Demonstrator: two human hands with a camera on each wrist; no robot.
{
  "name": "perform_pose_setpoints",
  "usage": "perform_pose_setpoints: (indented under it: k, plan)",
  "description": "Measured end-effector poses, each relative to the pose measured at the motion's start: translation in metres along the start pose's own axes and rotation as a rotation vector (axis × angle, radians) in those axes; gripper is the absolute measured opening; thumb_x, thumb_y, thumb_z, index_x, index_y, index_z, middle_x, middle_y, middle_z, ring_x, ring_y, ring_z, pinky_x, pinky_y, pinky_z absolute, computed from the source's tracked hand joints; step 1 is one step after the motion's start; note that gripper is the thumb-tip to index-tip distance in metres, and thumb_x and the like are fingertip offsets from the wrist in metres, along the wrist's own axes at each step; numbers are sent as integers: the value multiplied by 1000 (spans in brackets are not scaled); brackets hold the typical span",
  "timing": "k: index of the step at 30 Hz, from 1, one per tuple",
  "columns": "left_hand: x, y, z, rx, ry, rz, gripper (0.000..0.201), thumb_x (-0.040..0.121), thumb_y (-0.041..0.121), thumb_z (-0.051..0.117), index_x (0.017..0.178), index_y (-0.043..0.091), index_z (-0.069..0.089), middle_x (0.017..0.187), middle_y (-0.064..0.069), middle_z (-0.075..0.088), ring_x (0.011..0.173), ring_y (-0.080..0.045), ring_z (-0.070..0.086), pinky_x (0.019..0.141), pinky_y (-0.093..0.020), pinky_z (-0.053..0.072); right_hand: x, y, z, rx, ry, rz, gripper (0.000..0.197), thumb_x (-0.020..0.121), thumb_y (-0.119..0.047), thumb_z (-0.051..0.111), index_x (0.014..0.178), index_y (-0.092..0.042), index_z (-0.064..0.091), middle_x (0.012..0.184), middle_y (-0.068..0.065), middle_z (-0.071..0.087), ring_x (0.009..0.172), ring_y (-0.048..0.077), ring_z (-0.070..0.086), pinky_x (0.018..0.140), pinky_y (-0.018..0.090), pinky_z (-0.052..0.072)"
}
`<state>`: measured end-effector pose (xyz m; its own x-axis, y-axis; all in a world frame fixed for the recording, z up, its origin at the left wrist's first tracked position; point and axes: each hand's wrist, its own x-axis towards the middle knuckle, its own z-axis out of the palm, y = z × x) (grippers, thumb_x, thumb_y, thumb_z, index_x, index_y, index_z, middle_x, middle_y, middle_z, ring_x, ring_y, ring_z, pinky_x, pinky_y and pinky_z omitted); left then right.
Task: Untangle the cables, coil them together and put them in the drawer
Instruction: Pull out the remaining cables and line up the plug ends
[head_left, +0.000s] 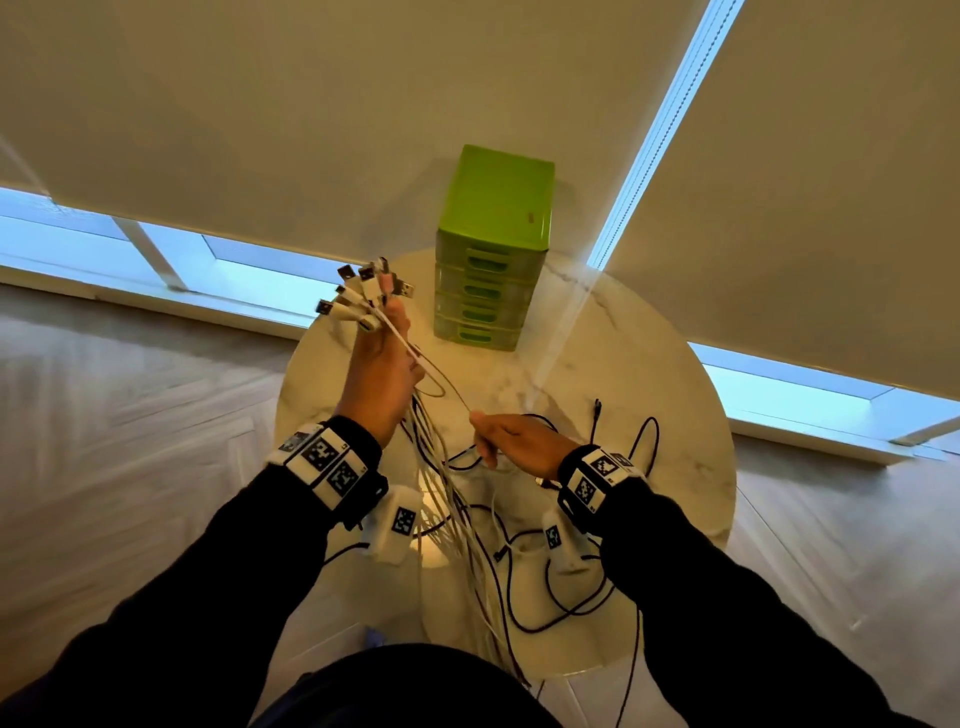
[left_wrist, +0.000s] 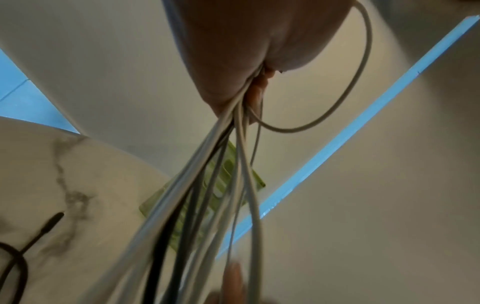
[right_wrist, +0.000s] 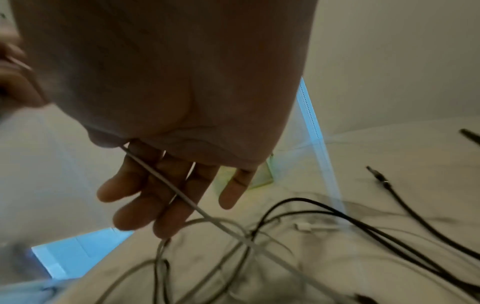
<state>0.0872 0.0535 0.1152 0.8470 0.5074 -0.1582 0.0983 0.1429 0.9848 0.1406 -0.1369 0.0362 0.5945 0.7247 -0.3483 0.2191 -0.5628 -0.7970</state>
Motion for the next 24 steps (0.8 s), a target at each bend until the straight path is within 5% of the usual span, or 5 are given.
perform_pose_setpoints:
  k: [3,7,15,18,24]
  plan:
    - [3,17,-17,-51,42,59,31,108,45,34,89,32,54,72,7,50,55,-5,42,56,-26,36,-1,28,7,-64,-7,7,69,101,-62,28,73,-8,60,68,2,62,67,15,58,83,39,49]
    - [10,32,-41,-87,174,120,40,108,44,36,73,27,44,55,12,37,49,-4,33,51,-23,28,-10,47,-4,-183,-23,115,58,105,-55,28,68,-18,54,66,0,58,62,15,54,72,30,45]
    - [-2,-16,-33,282,-44,195,30,104,53,41,119,36,61,63,18,53,56,-3,45,61,-32,38,11,-15,-37,-142,423,14,43,105,-46,39,76,-20,57,76,-5,62,70,13,56,71,30,42]
    - [-6,-23,-17,350,-99,175,46,101,58,41,141,38,51,103,4,70,93,-15,61,85,-35,50,11,-48,-36,-125,401,-102,40,106,-45,40,81,-20,60,80,-5,64,71,5,56,69,24,41]
    - [-11,-6,7,112,-256,-235,52,96,64,49,85,16,65,57,8,36,48,-10,31,46,-25,26,0,-76,-35,-192,299,-356,21,107,-32,41,96,-26,58,89,-6,63,76,2,55,71,14,42]
